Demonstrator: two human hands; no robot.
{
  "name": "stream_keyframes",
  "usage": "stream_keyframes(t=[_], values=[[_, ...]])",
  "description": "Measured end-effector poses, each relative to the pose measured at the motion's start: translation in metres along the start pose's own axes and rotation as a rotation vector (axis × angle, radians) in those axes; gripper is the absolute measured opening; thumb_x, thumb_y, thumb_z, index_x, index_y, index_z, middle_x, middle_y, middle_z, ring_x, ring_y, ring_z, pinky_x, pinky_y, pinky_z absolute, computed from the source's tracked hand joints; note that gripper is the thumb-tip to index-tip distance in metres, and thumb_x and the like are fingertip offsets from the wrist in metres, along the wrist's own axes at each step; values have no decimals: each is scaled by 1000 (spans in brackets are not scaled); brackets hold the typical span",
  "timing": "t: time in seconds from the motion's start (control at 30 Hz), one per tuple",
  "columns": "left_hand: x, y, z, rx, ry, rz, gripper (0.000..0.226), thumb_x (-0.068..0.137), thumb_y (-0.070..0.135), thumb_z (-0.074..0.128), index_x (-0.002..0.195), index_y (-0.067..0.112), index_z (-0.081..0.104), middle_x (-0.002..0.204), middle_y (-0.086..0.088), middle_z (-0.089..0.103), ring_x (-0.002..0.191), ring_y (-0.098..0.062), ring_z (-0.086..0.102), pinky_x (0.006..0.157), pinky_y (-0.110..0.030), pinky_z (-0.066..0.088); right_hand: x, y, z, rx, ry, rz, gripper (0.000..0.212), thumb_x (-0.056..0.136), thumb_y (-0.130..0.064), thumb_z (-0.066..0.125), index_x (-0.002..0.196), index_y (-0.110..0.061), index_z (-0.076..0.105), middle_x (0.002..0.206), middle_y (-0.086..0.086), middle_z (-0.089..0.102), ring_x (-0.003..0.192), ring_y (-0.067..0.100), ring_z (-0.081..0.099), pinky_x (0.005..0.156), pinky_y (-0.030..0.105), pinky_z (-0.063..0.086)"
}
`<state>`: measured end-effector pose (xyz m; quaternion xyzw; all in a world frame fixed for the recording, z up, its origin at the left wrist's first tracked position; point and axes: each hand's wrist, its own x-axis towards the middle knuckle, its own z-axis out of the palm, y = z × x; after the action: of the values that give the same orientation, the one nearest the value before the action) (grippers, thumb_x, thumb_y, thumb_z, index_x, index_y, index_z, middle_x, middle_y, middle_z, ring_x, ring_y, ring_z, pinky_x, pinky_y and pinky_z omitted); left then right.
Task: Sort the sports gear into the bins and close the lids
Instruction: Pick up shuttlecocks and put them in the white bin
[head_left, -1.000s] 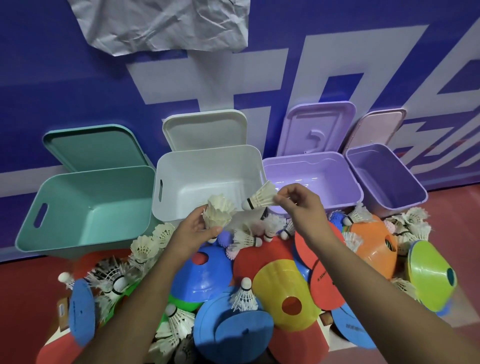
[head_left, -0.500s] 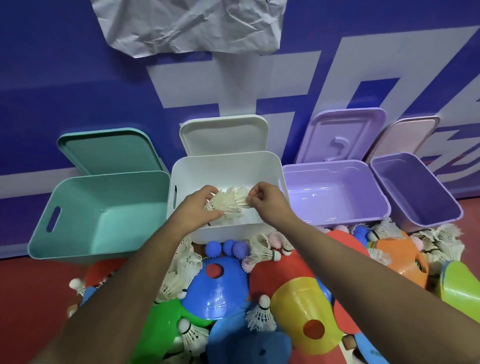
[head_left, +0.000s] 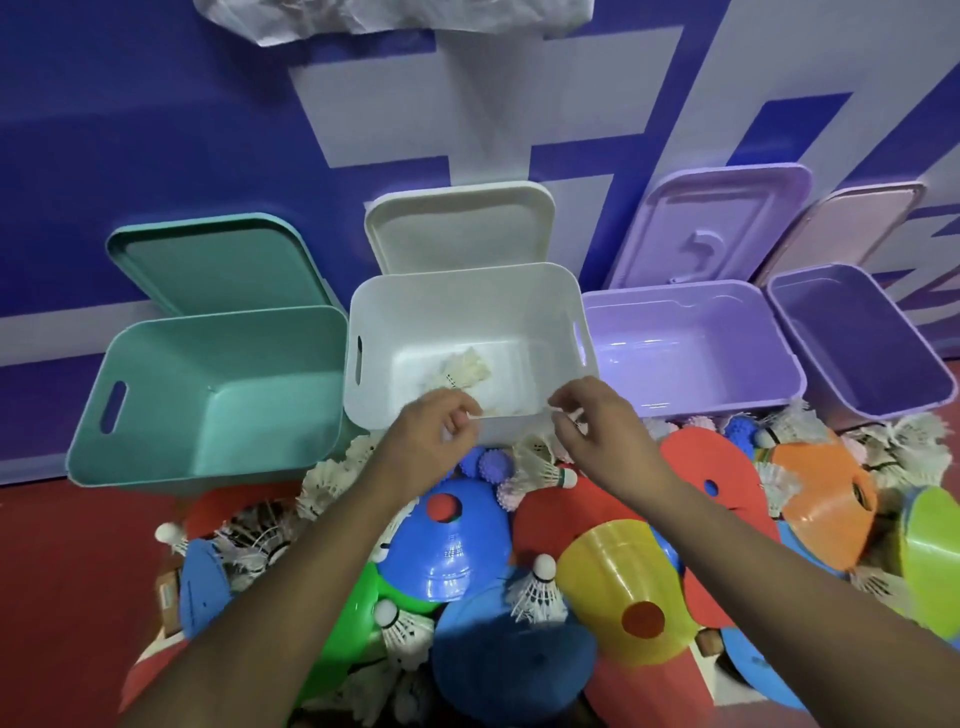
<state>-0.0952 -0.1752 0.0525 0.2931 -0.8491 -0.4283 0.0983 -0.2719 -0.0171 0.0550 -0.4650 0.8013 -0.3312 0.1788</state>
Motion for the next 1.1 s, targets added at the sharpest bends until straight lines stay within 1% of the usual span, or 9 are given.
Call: stream_keyframes(t=[0.13,0.27,0.4,0.47,0.53,0.67,0.77,0.9,1.1], values=[[-25,-1,40,41,-70,-76,8,85,15,68,93,18,69,81,5,59,68,-4,53,70,-20,44,-37,40,3,-142,-43,76,22,88,-16,63,109,-11,62,103,3,54,97,23,56,81,36,47],[-22,4,79,105,-143,-190,30,85,24,72,112,12,66,93,-1,55,79,-10,50,73,-17,36,-48,66,12,-251,-40,153,35,83,-18,67,115,-7,61,109,12,54,101,35,55,87,40,47],[-16,10,105,92,-114,-225,30,84,14,71,112,4,68,94,-9,55,88,-23,58,87,-24,44,-43,75,16,-326,-7,202,43,80,-18,50,120,-3,56,112,15,57,102,38,52,88,43,44],[-13,10,114,115,-55,-225,16,82,8,70,96,1,71,81,-11,56,86,-29,59,86,-32,47,-36,79,17,-351,-9,216,30,79,-5,53,108,-3,61,102,15,62,95,38,55,84,41,41],[-12,9,117,65,-5,-259,13,82,7,70,94,4,73,78,-5,52,86,-28,60,84,-26,46,-31,80,15,-337,-11,202,14,80,-1,53,88,-6,63,87,11,65,86,36,56,77,38,41],[-22,11,107,-86,124,-241,14,86,12,70,98,18,72,105,-2,48,95,-8,58,92,-23,47,-35,68,-4,-135,99,160,11,82,-1,58,74,-7,61,70,6,63,73,28,52,62,37,41],[-34,15,91,-322,171,-308,12,92,10,63,92,22,63,111,-4,52,86,8,59,84,-14,47,-42,49,-26,76,131,120,15,89,-10,62,78,-18,57,73,-7,60,74,18,51,63,32,40],[-49,27,74,-726,135,-413,11,98,3,51,93,11,57,94,-10,63,89,-13,67,94,-32,53,-42,8,-47,475,121,121,8,92,-12,63,84,-14,61,80,4,64,75,19,57,68,29,45],[-83,31,58,-672,68,-421,17,96,4,54,84,16,58,97,-11,65,95,-18,66,88,-33,55,-29,-38,-34,642,-32,47,4,89,-4,65,87,-3,62,76,2,59,69,7,52,62,10,40]])
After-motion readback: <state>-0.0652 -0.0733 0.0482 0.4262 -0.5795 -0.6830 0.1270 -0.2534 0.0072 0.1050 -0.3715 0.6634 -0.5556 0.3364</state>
